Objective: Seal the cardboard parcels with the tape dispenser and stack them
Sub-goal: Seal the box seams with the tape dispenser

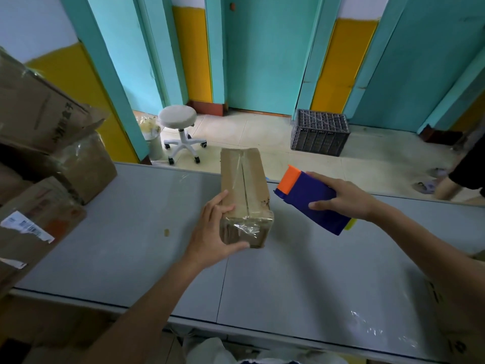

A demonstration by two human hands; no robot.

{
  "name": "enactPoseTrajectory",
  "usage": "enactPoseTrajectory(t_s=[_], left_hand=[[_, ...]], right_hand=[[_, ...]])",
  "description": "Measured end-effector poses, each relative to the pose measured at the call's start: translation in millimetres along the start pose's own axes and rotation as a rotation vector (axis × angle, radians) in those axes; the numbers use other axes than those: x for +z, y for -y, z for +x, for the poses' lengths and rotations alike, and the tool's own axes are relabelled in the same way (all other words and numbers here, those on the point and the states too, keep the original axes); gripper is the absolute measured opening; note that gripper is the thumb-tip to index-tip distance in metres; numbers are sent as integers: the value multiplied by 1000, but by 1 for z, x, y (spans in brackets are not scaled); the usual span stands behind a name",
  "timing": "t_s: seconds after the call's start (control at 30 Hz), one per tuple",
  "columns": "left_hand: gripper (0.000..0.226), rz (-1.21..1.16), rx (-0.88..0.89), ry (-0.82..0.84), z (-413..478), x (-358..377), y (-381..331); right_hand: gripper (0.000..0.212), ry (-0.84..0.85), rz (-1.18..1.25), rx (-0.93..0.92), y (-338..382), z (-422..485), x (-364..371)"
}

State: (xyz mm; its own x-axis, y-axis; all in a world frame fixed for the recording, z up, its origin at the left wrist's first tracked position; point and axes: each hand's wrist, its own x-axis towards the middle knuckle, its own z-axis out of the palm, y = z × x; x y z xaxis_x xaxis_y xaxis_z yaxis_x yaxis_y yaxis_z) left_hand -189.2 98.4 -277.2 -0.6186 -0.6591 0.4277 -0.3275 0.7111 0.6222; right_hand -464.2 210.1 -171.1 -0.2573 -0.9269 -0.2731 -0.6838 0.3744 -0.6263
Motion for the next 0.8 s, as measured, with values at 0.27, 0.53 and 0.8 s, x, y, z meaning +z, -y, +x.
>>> enactPoseTrajectory(t_s=[0.27,0.53,0.8], left_hand=[[55,-60,-95,-93,2,5,-2],[43,73,-109,-199,13,10,-18],[91,589,-411,256,36,11,-78]], right_hand=[[69,23,15,-2,-2,2,8],[69,27,37,2,-6,3,8],[71,25,70,-12,0,7,-7]])
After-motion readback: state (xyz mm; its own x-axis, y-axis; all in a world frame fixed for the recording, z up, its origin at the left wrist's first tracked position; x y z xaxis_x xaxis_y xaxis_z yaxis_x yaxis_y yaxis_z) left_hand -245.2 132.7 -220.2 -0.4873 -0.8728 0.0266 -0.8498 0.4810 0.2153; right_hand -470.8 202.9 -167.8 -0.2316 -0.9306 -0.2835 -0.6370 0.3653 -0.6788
